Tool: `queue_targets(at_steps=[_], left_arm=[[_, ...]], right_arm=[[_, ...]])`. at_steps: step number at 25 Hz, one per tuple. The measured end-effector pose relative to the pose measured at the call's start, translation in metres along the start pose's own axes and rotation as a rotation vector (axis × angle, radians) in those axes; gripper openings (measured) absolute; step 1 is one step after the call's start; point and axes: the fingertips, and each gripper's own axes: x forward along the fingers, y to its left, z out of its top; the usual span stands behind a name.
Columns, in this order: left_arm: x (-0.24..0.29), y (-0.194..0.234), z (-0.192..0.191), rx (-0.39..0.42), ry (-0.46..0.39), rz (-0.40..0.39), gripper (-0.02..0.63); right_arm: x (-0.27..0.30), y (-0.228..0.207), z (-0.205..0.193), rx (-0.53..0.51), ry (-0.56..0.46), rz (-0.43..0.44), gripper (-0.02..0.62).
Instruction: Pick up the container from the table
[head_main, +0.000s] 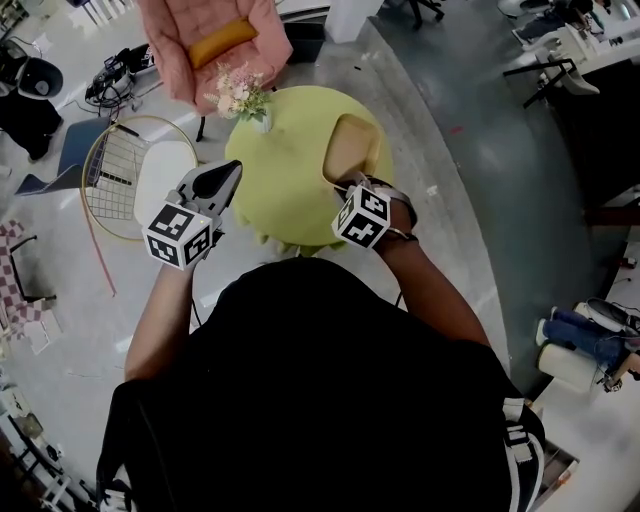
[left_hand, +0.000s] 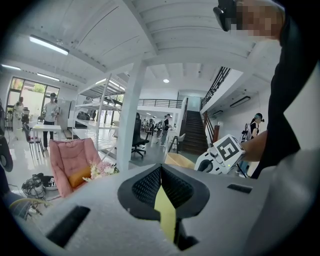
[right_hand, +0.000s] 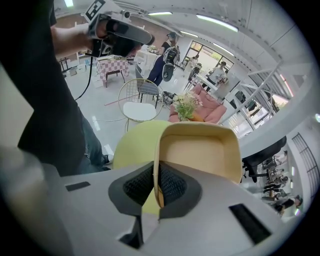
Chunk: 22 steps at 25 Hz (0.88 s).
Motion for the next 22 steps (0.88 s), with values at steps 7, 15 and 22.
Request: queue_targets(at_steps=[7,15,22], left_arm=[[-0.001,-0.001,-0.001,0.008,-0.001,-0.008,0.017],[-0.002,-0.003,0.003,0.02,-0.008,-0.021,0.017],[-0.004,-0.005,0.002,0.023,-0.013,-0.041,0.017]], right_arm=[[-0.004,0.0,0.001,0.01,0.002,-0.008,0.017],[-0.012,0.004,0.005,0.021,0.001,-0.015,0.017],[-0.018,0.008,0.008,0.032,0.003,-0.023,0.018]])
